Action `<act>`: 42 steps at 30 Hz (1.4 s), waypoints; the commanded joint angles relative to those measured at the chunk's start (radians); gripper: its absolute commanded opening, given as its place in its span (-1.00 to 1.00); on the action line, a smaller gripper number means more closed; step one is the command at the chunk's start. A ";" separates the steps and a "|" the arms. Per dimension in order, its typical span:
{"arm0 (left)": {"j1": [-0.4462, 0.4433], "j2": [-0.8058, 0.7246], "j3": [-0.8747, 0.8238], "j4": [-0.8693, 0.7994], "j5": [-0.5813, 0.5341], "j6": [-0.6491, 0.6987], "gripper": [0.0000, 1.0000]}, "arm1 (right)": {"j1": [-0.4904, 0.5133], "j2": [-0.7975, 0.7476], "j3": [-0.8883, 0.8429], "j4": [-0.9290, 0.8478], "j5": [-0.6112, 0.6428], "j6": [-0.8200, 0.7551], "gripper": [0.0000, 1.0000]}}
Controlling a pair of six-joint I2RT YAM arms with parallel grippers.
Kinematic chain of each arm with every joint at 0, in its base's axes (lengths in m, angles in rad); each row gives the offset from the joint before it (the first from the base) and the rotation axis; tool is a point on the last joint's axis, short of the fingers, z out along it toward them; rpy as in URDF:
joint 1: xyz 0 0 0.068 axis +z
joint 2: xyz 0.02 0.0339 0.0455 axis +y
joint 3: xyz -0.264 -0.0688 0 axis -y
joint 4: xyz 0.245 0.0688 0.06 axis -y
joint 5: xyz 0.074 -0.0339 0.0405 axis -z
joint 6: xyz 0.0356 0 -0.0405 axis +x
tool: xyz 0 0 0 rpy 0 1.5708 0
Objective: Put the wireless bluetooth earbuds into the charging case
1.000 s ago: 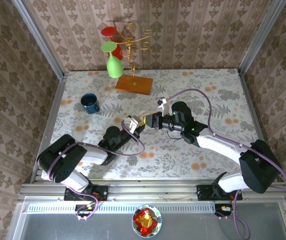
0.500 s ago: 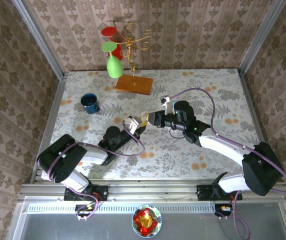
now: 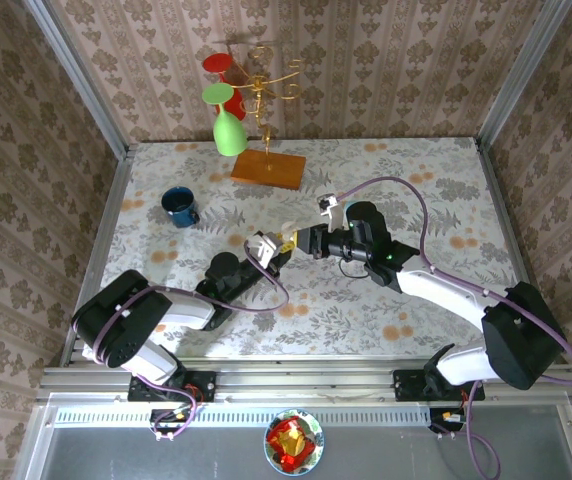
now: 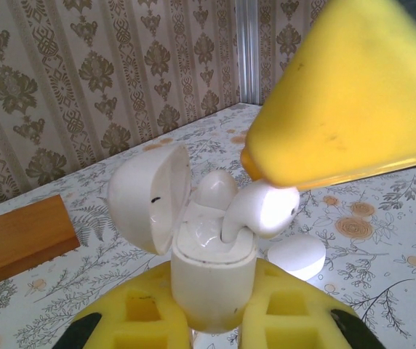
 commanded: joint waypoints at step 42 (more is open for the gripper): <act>0.004 -0.159 -0.120 -0.119 -0.014 0.460 -0.92 | 0.003 -0.133 0.121 -0.277 0.120 -0.206 0.46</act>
